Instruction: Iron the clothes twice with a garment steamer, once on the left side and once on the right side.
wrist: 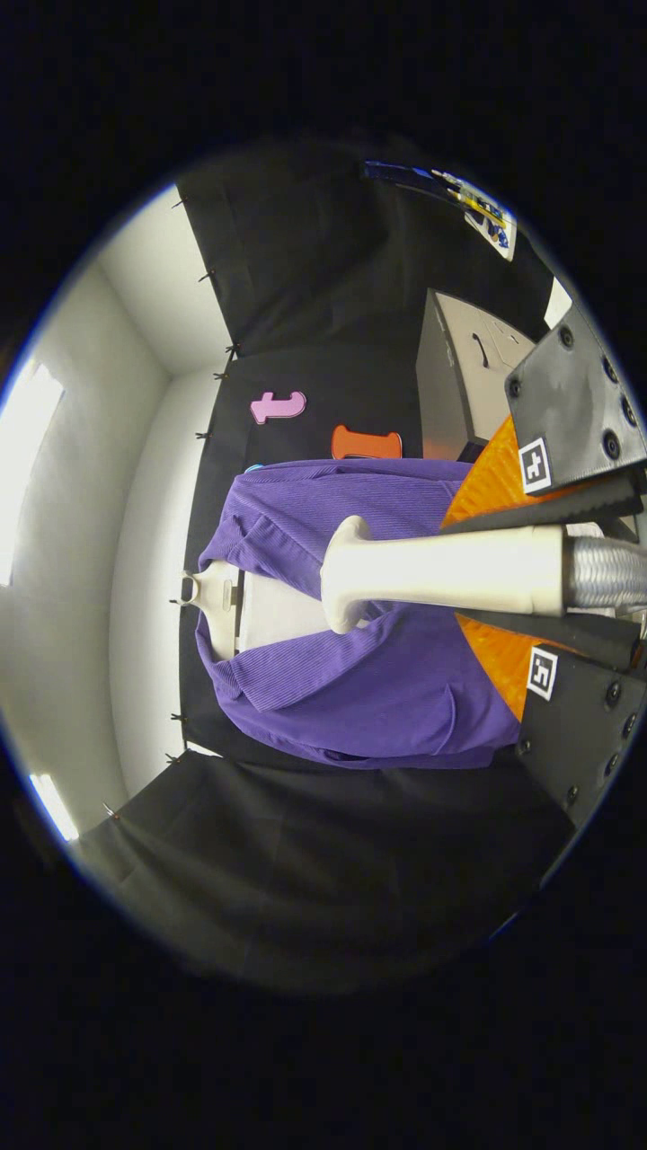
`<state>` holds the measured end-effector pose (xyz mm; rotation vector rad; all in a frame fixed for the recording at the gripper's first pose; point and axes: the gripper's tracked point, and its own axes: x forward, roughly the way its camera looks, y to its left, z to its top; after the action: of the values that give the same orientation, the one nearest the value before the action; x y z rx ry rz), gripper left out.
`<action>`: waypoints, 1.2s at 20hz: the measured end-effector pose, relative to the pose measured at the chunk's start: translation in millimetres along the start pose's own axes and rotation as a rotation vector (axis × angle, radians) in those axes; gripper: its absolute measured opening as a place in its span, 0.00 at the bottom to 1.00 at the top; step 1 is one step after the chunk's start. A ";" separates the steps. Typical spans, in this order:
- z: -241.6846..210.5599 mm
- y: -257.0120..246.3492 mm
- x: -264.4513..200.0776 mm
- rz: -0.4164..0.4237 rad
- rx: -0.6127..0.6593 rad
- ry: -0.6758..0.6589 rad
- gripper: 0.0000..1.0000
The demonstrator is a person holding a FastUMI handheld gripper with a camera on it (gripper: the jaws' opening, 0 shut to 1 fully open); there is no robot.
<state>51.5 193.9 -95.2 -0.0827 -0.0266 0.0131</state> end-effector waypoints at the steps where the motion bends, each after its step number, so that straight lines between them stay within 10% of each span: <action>1: 8.2 7.3 5.0 0.013 0.008 -0.006 0.49; 24: 48.5 105.3 80.5 0.137 -0.008 -0.033 0.49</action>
<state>129.4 303.9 -53.5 -0.0920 -0.0541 0.1508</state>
